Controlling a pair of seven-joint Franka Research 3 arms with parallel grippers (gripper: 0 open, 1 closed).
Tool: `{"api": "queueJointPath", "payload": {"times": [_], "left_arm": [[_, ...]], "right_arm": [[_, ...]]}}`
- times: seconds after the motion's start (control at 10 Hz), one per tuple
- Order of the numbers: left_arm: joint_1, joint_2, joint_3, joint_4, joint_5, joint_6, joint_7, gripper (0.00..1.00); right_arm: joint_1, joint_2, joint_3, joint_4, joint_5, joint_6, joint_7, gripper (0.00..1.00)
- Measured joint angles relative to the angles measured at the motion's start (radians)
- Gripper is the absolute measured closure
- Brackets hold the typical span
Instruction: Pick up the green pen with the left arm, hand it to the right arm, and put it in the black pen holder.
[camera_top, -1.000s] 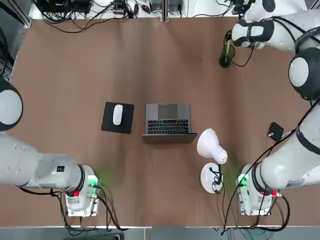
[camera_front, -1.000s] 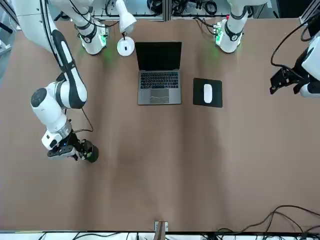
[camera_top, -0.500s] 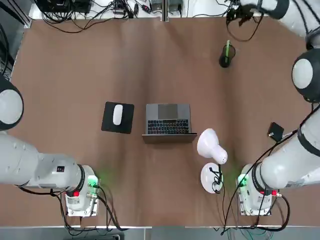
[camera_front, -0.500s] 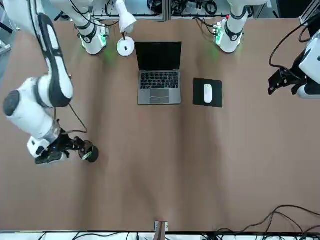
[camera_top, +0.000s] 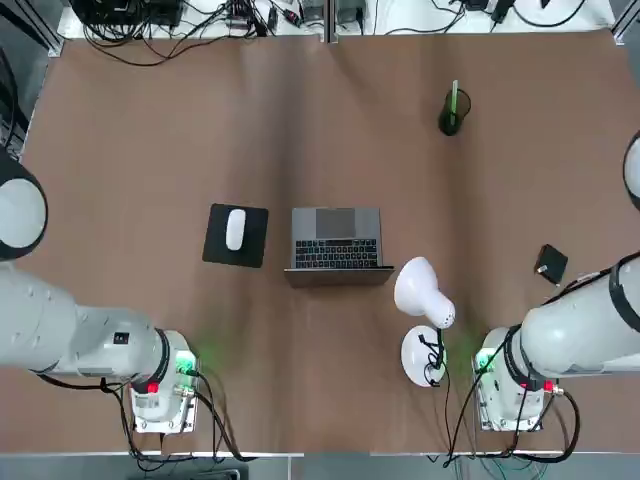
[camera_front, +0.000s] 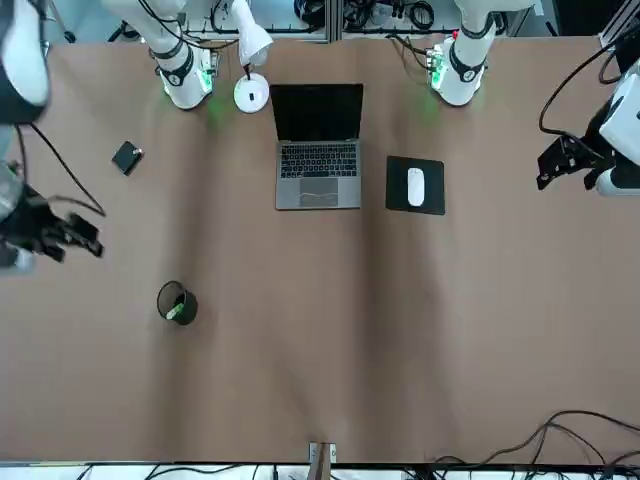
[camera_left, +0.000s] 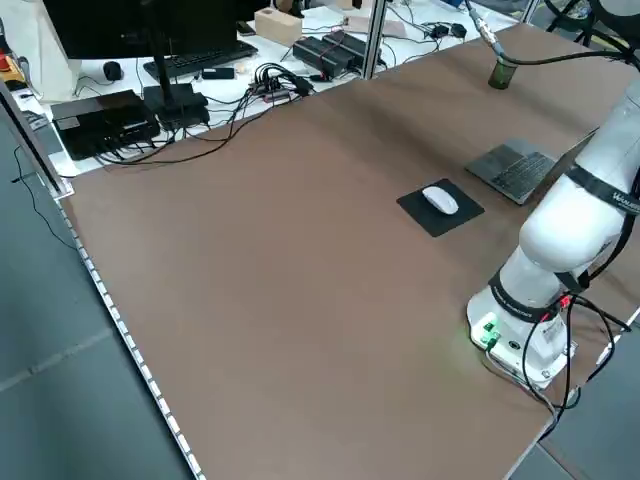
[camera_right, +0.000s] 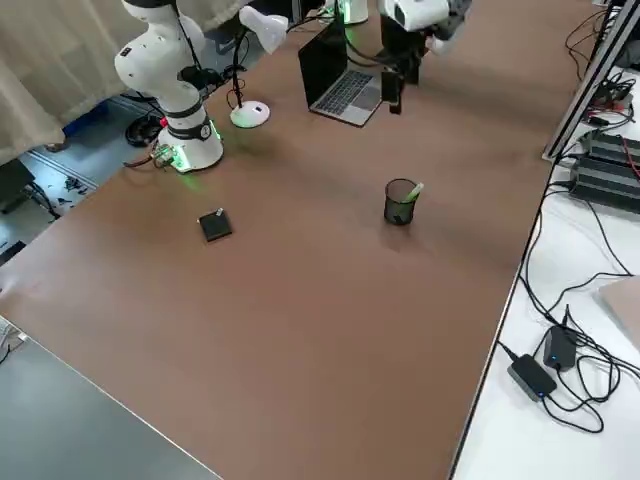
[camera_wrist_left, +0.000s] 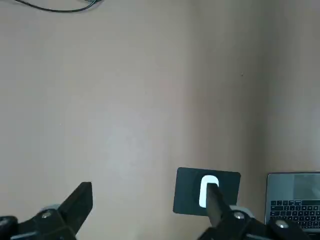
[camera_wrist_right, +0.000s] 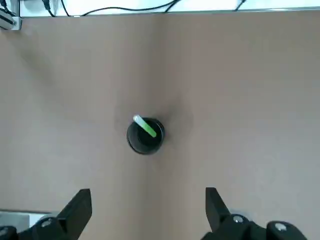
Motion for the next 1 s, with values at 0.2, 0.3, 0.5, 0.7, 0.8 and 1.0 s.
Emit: {"api": "queueJointPath", "payload": {"times": [0.2, 0.3, 0.5, 0.7, 0.8, 1.0], "left_arm": [[0.001, 0.001, 0.001, 0.0, 0.0, 0.0, 0.0, 0.0], [0.001, 0.002, 0.001, 0.0, 0.0, 0.0, 0.0, 0.0], [-0.001, 0.006, 0.0, 0.0, 0.0, 0.0, 0.0, 0.0], [-0.001, 0.007, -0.001, 0.0, 0.0, 0.0, 0.0, 0.0], [-0.002, 0.007, -0.001, 0.0, 0.0, 0.0, 0.0, 0.0], [-0.003, 0.007, -0.001, 0.001, 0.0, 0.0, 0.0, 0.0]], "right_arm": [[-0.014, -0.026, 0.0, 0.049, -0.022, -0.107, 0.0, 0.0], [-0.014, -0.025, 0.001, 0.069, -0.05, -0.133, 0.001, 0.0], [-0.014, -0.025, 0.004, 0.117, -0.075, -0.2, 0.002, 0.0], [-0.015, -0.025, 0.003, 0.138, -0.08, -0.218, 0.006, 0.0], [-0.022, -0.024, 0.002, 0.138, -0.081, -0.228, 0.008, 0.0], [-0.068, -0.02, 0.001, 0.138, -0.081, -0.26, 0.008, 0.0]]}}
